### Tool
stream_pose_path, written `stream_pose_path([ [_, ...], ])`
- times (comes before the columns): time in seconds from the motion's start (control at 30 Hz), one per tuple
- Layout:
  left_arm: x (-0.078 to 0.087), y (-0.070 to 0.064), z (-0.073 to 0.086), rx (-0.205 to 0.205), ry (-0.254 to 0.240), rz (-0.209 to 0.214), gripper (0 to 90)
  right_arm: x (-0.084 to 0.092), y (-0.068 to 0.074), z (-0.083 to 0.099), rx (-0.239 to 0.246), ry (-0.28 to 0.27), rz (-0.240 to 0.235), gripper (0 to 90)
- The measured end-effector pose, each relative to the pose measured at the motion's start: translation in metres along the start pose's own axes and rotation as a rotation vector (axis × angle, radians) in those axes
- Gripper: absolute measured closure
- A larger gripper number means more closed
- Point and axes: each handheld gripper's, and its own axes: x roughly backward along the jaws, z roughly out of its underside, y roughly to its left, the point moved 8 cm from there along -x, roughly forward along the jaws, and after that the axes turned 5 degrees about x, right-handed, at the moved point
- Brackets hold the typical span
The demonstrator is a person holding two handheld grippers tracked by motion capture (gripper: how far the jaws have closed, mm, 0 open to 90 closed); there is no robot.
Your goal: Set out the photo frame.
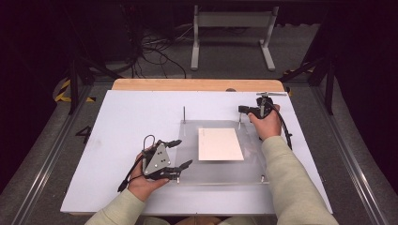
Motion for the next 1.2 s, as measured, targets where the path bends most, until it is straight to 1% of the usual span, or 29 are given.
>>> stream_pose_path([
  [0.03, 0.000, 0.000, 0.000, 0.000, 0.000, 0.000, 28.9, 0.000, 0.000, 0.000, 0.000, 0.000, 0.000, 85.6],
  [0.07, -0.002, -0.001, -0.002, -0.009, -0.005, 0.004, 28.9, 0.000, 0.000, 0.000, 0.001, -0.002, 0.000, 85.5],
  [0.1, -0.002, -0.002, -0.003, -0.005, -0.010, 0.012, 37.7, 0.000, 0.000, 0.000, -0.005, -0.003, 0.000, 85.5],
  [0.13, -0.002, -0.004, -0.005, -0.017, -0.020, 0.028, 54.5, 0.000, 0.000, 0.000, -0.007, -0.004, 0.002, 85.5],
  [0.17, -0.002, -0.005, -0.006, -0.028, -0.015, 0.025, 55.8, 0.000, 0.000, 0.000, -0.010, -0.005, 0.003, 85.5],
  [0.2, -0.002, -0.005, -0.006, -0.028, -0.015, 0.025, 56.7, 0.000, 0.000, 0.000, -0.010, -0.005, 0.003, 85.5],
  [0.23, -0.002, -0.004, -0.007, -0.041, -0.007, 0.022, 57.4, 0.000, 0.000, 0.000, -0.009, -0.005, 0.005, 85.4],
  [0.3, -0.001, -0.003, -0.006, -0.048, 0.000, 0.023, 57.5, 0.001, 0.000, 0.000, -0.003, -0.004, 0.003, 85.2],
  [0.37, -0.001, -0.003, -0.006, -0.053, 0.004, 0.023, 57.5, 0.001, 0.000, 0.000, 0.002, -0.006, -0.003, 85.1],
  [0.4, 0.000, -0.002, -0.005, -0.057, 0.014, 0.017, 57.4, 0.004, 0.000, 0.001, 0.009, -0.013, -0.021, 84.4],
  [0.43, 0.000, -0.001, -0.005, -0.060, 0.017, 0.010, 57.3, 0.005, 0.000, 0.001, 0.019, -0.013, -0.021, 84.1],
  [0.47, 0.000, 0.001, -0.004, -0.060, 0.023, 0.002, 57.2, 0.007, 0.000, 0.002, 0.032, -0.009, -0.008, 82.9],
  [0.5, 0.000, 0.001, -0.004, -0.060, 0.023, 0.002, 57.2, 0.007, 0.000, 0.002, 0.032, -0.009, -0.008, 82.9],
  [0.53, 0.000, 0.001, -0.004, -0.049, 0.024, 0.006, 57.2, 0.009, 0.001, 0.002, 0.044, -0.001, 0.016, 81.0],
  [0.57, 0.000, 0.002, -0.004, -0.046, 0.021, 0.006, 57.2, 0.013, 0.002, 0.003, 0.075, 0.011, 0.054, 79.6],
  [0.6, 0.000, 0.002, -0.004, -0.049, 0.021, 0.005, 57.2, 0.017, 0.005, 0.003, 0.095, 0.016, 0.071, 77.4],
  [0.63, 0.000, 0.002, -0.004, -0.052, 0.024, 0.004, 57.2, 0.020, 0.007, 0.002, 0.107, 0.011, 0.072, 76.2],
  [0.7, 0.000, 0.002, -0.005, -0.053, 0.026, 0.003, 57.2, 0.032, 0.013, 0.000, 0.130, -0.012, 0.070, 73.0],
  [0.73, 0.000, 0.002, -0.005, -0.046, 0.027, 0.005, 57.1, 0.037, 0.014, 0.000, 0.140, -0.021, 0.065, 71.5],
  [0.77, 0.000, 0.002, -0.005, -0.046, 0.026, 0.003, 57.0, 0.045, 0.018, -0.001, 0.157, -0.044, 0.047, 69.6],
  [0.83, 0.000, 0.002, -0.006, -0.039, 0.029, 0.006, 56.8, 0.057, 0.022, 0.000, 0.173, -0.071, 0.028, 67.7],
  [0.93, 0.000, 0.003, -0.007, -0.030, 0.030, 0.006, 56.4, 0.079, 0.031, 0.007, 0.213, -0.096, -0.013, 65.7],
  [0.97, 0.000, 0.003, -0.008, -0.026, 0.030, 0.009, 56.4, 0.092, 0.035, 0.012, 0.243, -0.102, -0.024, 64.8],
  [1.0, 0.000, 0.003, -0.009, -0.018, 0.031, 0.008, 56.3, 0.099, 0.036, 0.015, 0.268, -0.108, -0.023, 64.0],
  [1.07, 0.000, 0.004, -0.009, -0.021, 0.033, 0.009, 56.3, 0.113, 0.041, 0.020, 0.306, -0.113, -0.037, 62.9],
  [1.1, 0.000, 0.005, -0.010, -0.016, 0.037, 0.010, 56.3, 0.113, 0.041, 0.020, 0.306, -0.113, -0.037, 62.9],
  [1.17, 0.000, 0.006, -0.013, -0.007, 0.041, 0.012, 56.3, 0.131, 0.050, 0.027, 0.346, -0.134, -0.067, 60.2],
  [1.2, 0.000, 0.006, -0.014, 0.001, 0.041, 0.013, 56.3, 0.137, 0.053, 0.029, 0.356, -0.136, -0.074, 59.5],
])
